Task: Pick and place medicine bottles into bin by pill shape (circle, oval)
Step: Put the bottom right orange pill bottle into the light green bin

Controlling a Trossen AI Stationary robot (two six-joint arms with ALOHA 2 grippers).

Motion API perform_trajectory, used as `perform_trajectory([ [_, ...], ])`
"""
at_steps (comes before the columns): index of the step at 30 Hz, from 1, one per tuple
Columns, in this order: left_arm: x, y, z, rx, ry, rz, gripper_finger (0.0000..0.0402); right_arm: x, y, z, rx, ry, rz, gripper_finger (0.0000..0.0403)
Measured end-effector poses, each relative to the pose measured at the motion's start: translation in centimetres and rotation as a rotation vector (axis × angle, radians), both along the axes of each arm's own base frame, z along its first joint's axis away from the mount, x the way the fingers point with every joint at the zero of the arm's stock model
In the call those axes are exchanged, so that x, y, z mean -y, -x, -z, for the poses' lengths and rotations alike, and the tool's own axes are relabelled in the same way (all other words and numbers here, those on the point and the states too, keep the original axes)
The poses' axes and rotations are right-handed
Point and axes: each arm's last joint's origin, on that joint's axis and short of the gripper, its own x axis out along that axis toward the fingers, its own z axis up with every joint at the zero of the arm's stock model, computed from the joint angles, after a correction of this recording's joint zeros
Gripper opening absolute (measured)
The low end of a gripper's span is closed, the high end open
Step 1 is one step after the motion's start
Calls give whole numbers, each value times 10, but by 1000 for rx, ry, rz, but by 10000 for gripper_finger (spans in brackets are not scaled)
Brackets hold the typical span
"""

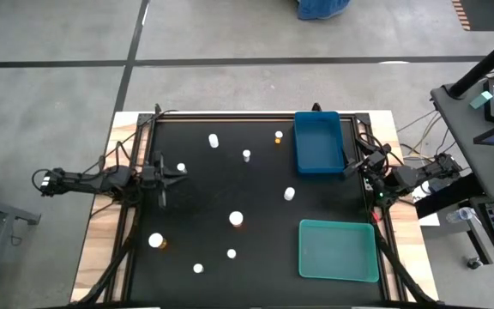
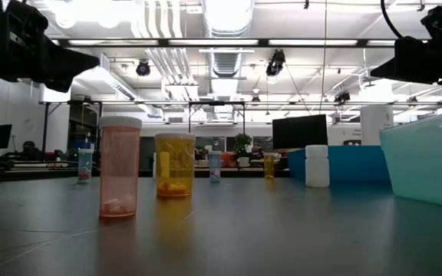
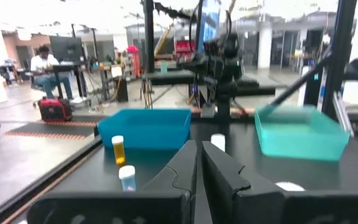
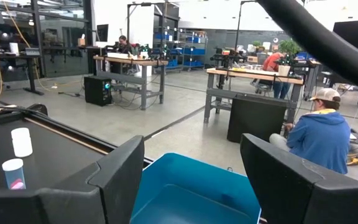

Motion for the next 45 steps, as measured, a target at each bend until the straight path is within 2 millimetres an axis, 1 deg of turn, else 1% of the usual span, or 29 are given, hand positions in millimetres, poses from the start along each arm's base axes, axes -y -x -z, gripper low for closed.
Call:
perform_trajectory([
  [8, 0, 2, -15, 158, 18, 0, 8, 0, 0, 0, 1, -1, 0, 258],
  [12, 0, 2, -17, 174, 20, 0, 8, 0, 0, 0, 18, -10, -5, 258],
  [13, 0, 2, -17, 175, 20, 0, 8, 0, 0, 0, 78, -44, -23, 258],
  [17, 0, 2, -17, 175, 20, 0, 8, -1, -2, -1, 485, -306, -123, 258],
  [18, 0, 2, -17, 176, 20, 0, 8, -1, -2, -1, 535, -340, -121, 258],
  [20, 0, 2, -17, 175, 20, 0, 8, -1, -1, -2, 567, -360, -118, 258],
  [26, 0, 2, -17, 180, 26, 1, 8, -1, -1, -2, 567, -361, -119, 258],
  [27, 0, 2, -17, 189, 78, 12, 8, -1, -1, -2, 567, -361, -119, 258],
  [29, 0, 2, -17, 217, 247, 50, 8, -1, -1, -2, 556, -353, -118, 258],
  [30, 0, 2, -18, 226, 278, 54, 8, -1, -1, -2, 542, -343, -116, 258],
  [35, 0, 3, -22, 265, 274, 65, 8, -1, -1, -1, 462, -288, -109, 258],
  [40, 0, 3, -28, 337, 343, 85, 8, -1, -1, -1, 287, -167, -90, 258],
  [43, 0, 2, -32, 384, 369, 83, 8, -1, -1, -1, 272, -157, -88, 258],
  [45, -1, 1, -38, 438, 422, 61, 8, -1, -1, -2, 278, -160, -90, 258],
])
